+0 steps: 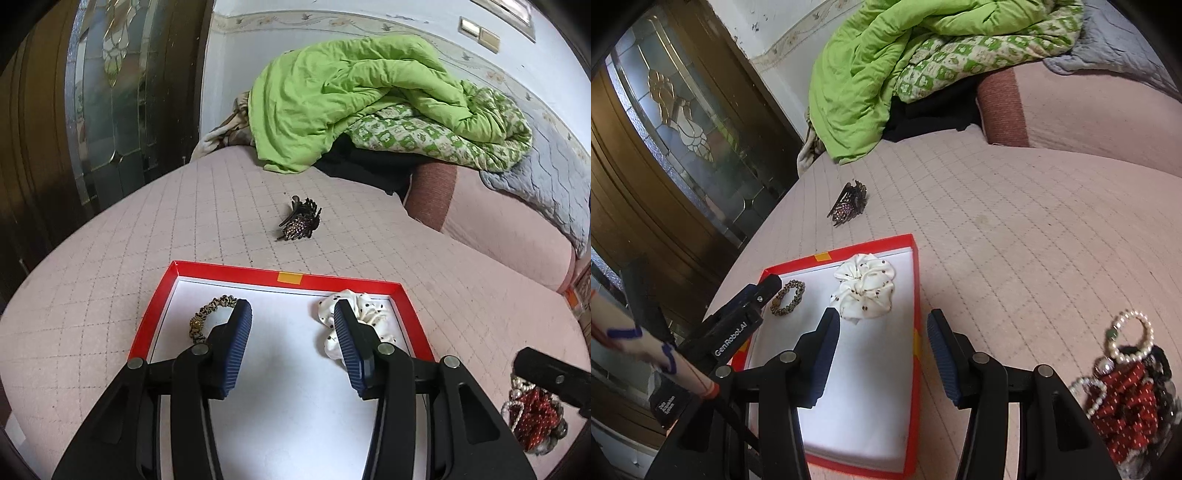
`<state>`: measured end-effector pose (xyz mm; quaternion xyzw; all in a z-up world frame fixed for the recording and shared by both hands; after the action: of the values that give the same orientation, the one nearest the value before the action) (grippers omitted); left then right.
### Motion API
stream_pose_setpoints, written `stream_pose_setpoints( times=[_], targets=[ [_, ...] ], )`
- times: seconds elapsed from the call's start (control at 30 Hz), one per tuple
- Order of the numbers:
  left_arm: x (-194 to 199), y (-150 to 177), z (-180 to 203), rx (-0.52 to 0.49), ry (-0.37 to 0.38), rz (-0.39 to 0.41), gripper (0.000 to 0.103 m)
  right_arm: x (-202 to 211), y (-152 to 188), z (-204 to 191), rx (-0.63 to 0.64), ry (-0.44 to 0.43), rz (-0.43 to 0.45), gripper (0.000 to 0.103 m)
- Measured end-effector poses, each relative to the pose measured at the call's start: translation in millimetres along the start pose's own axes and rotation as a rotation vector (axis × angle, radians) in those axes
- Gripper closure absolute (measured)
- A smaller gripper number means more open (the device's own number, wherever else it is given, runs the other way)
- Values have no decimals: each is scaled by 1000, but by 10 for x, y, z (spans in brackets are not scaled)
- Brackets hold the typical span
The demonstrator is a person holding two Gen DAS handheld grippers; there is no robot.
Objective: Organize jewelry
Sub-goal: 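Withdraw both tools from the tray back toward the jewelry pile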
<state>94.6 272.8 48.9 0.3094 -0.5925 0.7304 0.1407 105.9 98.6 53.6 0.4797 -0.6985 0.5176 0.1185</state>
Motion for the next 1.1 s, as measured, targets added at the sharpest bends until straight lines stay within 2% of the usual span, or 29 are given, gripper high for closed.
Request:
stream_pose_setpoints(
  times=[0.27,0.5,0.7,0.97,1.1],
  targets=[
    [222,192,260,-61,18,7,57,490,126,215,-53,-5,56,49],
    [533,443,652,-134,63,25,57,1079,303,550,-126,4,141,49],
    [891,691,1145,-238,125,46,56,1781,497,1017,-134,71,252,49],
    [1315,831,1860,-336,247,59,55,2840,627,1794,-246,173,417,49],
    [1384,1016,2197,-391,332,13,54,3235,645,2055,-274,240,477,47]
  ],
)
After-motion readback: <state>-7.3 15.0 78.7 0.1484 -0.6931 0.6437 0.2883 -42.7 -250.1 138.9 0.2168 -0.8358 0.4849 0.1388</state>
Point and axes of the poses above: each gripper's, at about its wrist camera, not at the fingertips, and x roughly against the way its jaws point, z to its right, y to its underside, the point moved 9 cm from there along -x, roughly the way its jaws point, and after that the axes turned 2 degrees about -y, right-handed, at the moved point
